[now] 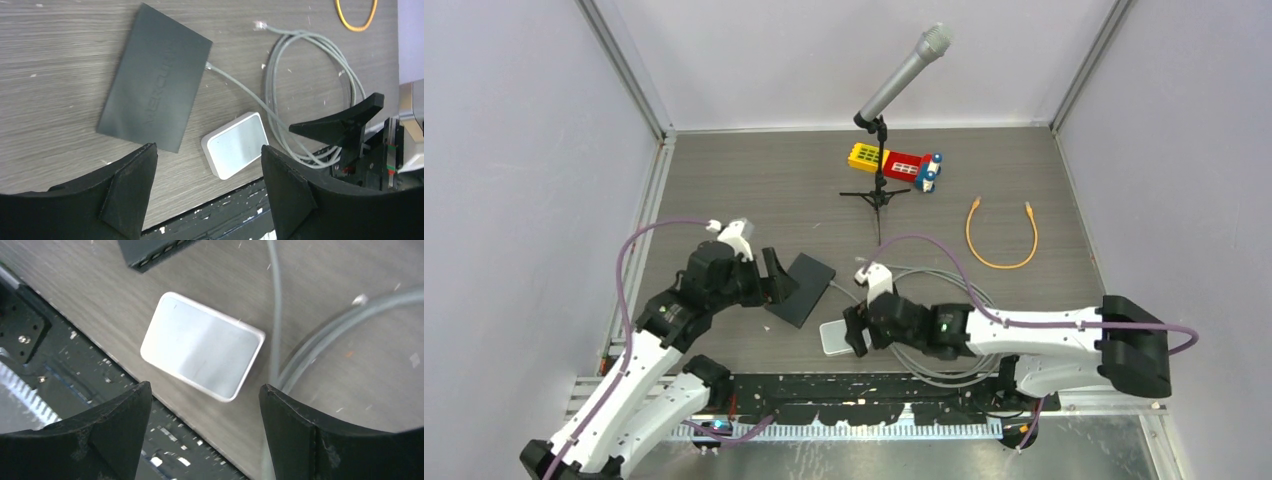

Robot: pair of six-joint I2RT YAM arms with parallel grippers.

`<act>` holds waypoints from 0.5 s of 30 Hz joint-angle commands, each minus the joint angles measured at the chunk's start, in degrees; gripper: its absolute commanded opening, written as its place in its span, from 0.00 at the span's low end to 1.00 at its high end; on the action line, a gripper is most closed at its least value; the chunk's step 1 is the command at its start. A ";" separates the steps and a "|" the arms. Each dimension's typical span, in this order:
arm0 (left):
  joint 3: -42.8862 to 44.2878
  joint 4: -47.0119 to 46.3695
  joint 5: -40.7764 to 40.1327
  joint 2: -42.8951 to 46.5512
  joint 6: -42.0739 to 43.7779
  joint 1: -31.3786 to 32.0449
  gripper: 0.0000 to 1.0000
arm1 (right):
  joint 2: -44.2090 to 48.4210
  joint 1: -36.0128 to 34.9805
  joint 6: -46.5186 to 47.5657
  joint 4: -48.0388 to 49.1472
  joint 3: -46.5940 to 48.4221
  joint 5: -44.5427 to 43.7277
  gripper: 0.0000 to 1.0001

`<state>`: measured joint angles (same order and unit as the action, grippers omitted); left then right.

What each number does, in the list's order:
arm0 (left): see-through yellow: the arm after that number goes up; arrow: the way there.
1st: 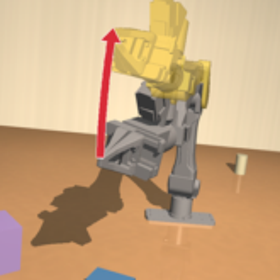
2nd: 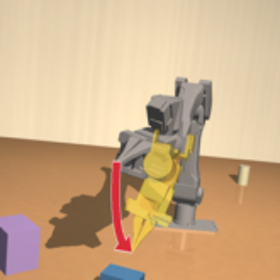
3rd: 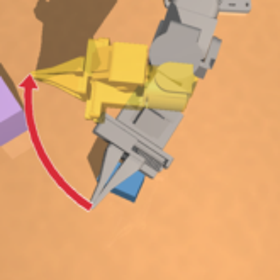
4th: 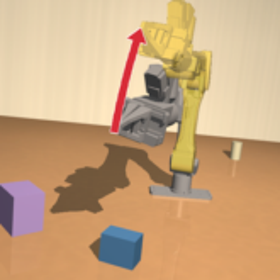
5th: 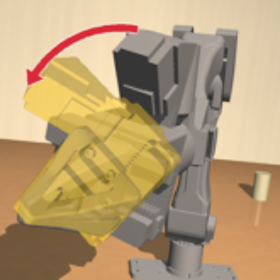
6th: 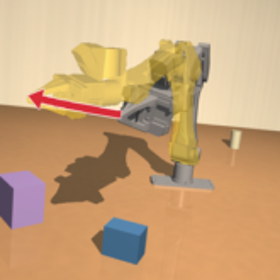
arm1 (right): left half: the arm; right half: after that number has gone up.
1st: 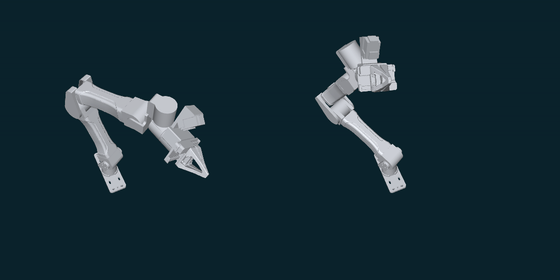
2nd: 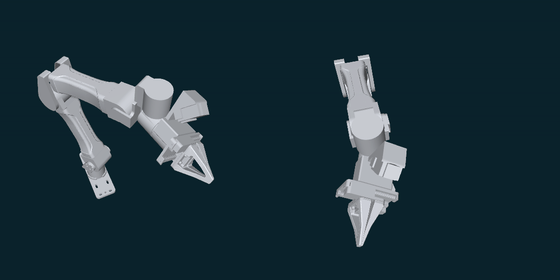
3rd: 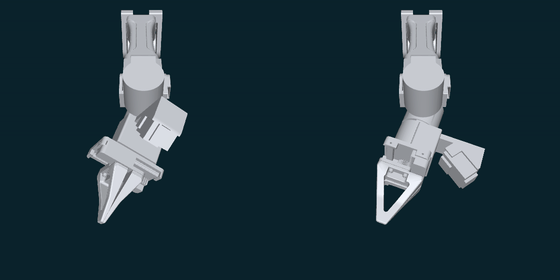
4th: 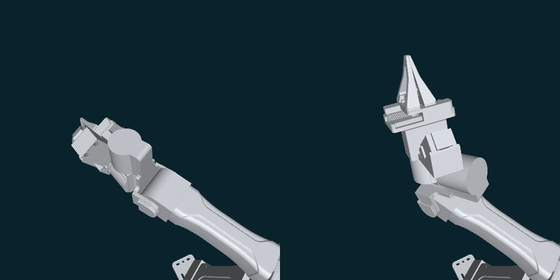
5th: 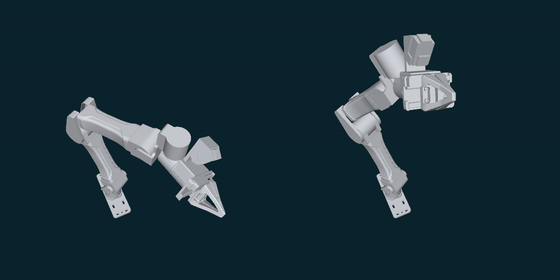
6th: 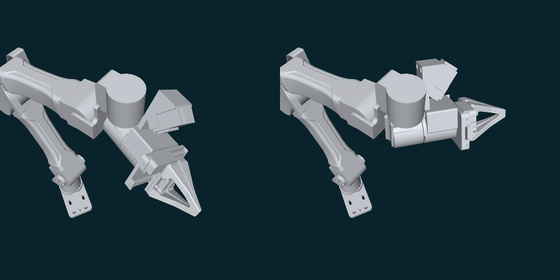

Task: Insert the plug into the switch port
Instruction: Place the switch port at the center of the board.

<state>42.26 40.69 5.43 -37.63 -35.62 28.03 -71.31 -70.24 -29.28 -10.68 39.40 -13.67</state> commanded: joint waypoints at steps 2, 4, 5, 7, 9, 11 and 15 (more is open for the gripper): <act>-3.10 -14.80 2.84 -6.01 -0.07 6.97 0.71 | 3.86 -8.84 -23.20 3.96 -3.27 -17.56 0.82; -3.11 -17.39 -1.58 -10.25 0.08 12.92 0.65 | 3.10 -9.62 -24.78 5.84 -4.78 -16.89 0.74; -2.88 -18.60 -4.21 -12.28 0.23 15.72 0.63 | 2.61 -9.74 -25.38 6.18 -5.36 -16.75 0.69; -2.54 -21.32 -8.15 -16.43 0.51 20.03 0.59 | 1.73 -9.96 -26.34 6.61 -6.65 -16.38 0.64; -3.19 -25.30 -8.45 -20.46 0.35 21.28 0.54 | 0.93 -9.96 -26.42 8.06 -7.83 -15.67 0.55; -3.87 -28.25 -8.02 -23.57 0.19 21.32 0.50 | 0.17 -9.96 -25.90 10.17 -8.99 -14.68 0.44; -4.47 -31.95 -6.45 -28.75 0.28 21.36 0.38 | -1.24 -9.98 -26.64 10.37 -9.92 -15.20 0.26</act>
<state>38.41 17.39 0.03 -63.51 -35.62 49.25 -71.50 -79.90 -52.95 -4.23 30.13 -26.11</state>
